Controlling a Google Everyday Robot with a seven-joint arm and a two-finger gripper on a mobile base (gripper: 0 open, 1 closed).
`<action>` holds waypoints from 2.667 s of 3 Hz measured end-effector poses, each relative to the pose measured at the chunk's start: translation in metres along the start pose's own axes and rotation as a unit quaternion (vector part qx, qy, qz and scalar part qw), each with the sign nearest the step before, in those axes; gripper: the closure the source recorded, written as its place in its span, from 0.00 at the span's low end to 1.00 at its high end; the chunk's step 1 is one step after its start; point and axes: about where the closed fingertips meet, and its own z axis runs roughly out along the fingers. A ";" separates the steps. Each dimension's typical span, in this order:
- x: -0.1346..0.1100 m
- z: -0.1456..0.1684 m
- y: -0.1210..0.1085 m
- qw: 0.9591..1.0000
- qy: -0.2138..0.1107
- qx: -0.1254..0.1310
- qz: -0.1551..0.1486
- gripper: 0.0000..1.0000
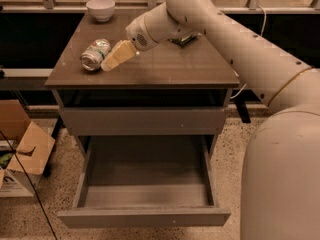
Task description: Place 7up can into middle drawer
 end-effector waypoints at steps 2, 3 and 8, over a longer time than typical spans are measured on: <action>-0.013 0.044 -0.018 0.998 -0.062 -0.004 0.013 0.00; -0.020 0.068 -0.021 0.997 -0.076 -0.020 0.016 0.00; -0.009 0.117 -0.043 0.993 -0.096 -0.024 0.065 0.26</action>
Offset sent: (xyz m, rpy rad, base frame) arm 0.0478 0.0470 -0.0130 0.1710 -0.0110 0.0064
